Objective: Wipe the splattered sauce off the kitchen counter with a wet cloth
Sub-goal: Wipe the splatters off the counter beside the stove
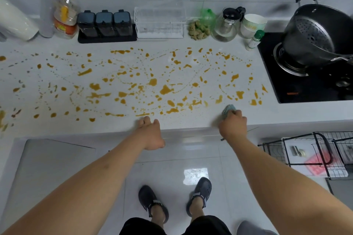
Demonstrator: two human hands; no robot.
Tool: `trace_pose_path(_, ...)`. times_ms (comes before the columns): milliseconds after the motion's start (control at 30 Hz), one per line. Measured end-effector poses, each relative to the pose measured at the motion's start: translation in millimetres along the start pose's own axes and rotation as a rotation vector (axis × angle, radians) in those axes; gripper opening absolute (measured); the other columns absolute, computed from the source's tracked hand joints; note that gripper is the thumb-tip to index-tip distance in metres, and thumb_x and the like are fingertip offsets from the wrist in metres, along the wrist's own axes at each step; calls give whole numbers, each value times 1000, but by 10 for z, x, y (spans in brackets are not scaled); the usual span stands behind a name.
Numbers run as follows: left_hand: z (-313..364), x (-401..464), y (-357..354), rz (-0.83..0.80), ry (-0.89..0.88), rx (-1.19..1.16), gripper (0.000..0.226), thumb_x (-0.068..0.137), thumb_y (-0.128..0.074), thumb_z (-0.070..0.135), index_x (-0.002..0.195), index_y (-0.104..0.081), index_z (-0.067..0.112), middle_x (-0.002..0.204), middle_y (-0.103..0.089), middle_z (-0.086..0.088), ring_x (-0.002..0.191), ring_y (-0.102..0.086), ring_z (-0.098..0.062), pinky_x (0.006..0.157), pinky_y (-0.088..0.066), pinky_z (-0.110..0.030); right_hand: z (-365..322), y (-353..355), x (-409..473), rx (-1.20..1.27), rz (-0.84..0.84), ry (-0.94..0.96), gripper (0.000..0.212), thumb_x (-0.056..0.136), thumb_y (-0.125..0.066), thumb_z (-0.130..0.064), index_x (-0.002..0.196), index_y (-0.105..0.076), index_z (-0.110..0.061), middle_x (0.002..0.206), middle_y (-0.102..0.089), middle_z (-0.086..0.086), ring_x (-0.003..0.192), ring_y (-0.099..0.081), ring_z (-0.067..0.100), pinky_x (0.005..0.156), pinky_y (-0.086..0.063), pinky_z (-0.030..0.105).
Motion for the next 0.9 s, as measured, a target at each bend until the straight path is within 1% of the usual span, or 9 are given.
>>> trace_pose_path(233, -17, -41, -8, -9, 6, -4, 104, 90, -64, 39, 165, 2, 9, 169, 5, -18, 157, 8, -39, 125, -20, -44, -1058, -395, -583, 39, -7, 327, 50, 87, -52, -10, 136, -53, -2, 135, -48, 15, 107, -47, 37, 89, -45, 40)
trace_pose_path(300, 18, -92, 9, 9, 15, 2, 93, 91, -61, 33, 164, -9, 8, 167, -3, -20, 157, 1, -39, 123, -22, -43, -1338, -519, -757, 25, -51, 452, 45, 87, -52, -10, 131, -57, -4, 134, -50, 14, 107, -46, 36, 84, -42, 37)
trace_pose_path(400, 142, -174, 52, 36, 28, 77, 62, 98, -55, 31, 150, -36, 4, 155, -31, -21, 147, -26, -38, 114, -33, -39, -1410, -580, -864, -56, -104, 550, 40, 90, -51, -11, 130, -56, -8, 135, -47, 11, 109, -44, 32, 77, -34, 32)
trace_pose_path(500, 325, -142, 133, 120, 31, 95, 31, 98, -57, 32, 119, -60, 10, 130, -60, -15, 112, -58, -30, 83, -48, -33, -1097, -449, -740, -110, -96, 500, 46, 91, -50, -11, 137, -50, -10, 136, -45, 11, 113, -43, 34, 78, -38, 35)
trace_pose_path(533, 432, -124, 151, 147, 30, 84, 21, 97, -58, 30, 106, -62, 12, 118, -65, -12, 98, -61, -27, 72, -47, -31, -919, -377, -653, -116, -90, 472, 48, 91, -49, -11, 139, -48, -9, 138, -44, 12, 114, -42, 35, 83, -42, 37)
trace_pose_path(600, 641, -57, 135, 172, 36, 28, 13, 95, -58, 27, 92, -60, 14, 99, -66, -7, 83, -62, -22, 60, -43, -29, -541, -231, -455, -102, -91, 412, 53, 92, -47, -10, 145, -44, -9, 141, -41, 13, 117, -41, 36, 92, -46, 40)
trace_pose_path(767, 1278, 72, 86, 222, 108, -77, 22, 97, -56, 30, 81, -55, 16, 87, -63, -3, 75, -61, -20, 57, -43, -28, 467, 87, 43, -83, -93, 310, 56, 92, -45, -9, 148, -43, -11, 140, -41, 12, 117, -42, 35, 94, -47, 39)
trace_pose_path(833, 1422, 138, 70, 240, 152, -100, 24, 98, -55, 34, 84, -58, 15, 86, -62, -3, 76, -62, -21, 58, -45, -28, 817, 187, 196, -88, -70, 286, 55, 92, -46, -9, 147, -44, -11, 139, -42, 12, 116, -43, 34, 92, -49, 39)
trace_pose_path(900, 1540, 222, 44, 250, 207, -142, 31, 99, -54, 42, 95, -63, 13, 93, -63, -6, 87, -63, -26, 69, -51, -32, 1196, 322, 396, -101, -42, 264, 54, 92, -47, -10, 146, -45, -9, 136, -45, 12, 112, -45, 33, 88, -49, 38)
Point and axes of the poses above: each hand's wrist, its own x-axis towards the middle knuckle, its own y-axis out of the back of the hand, z = x × y, the point moved 6 cm from there along x, towards the middle knuckle
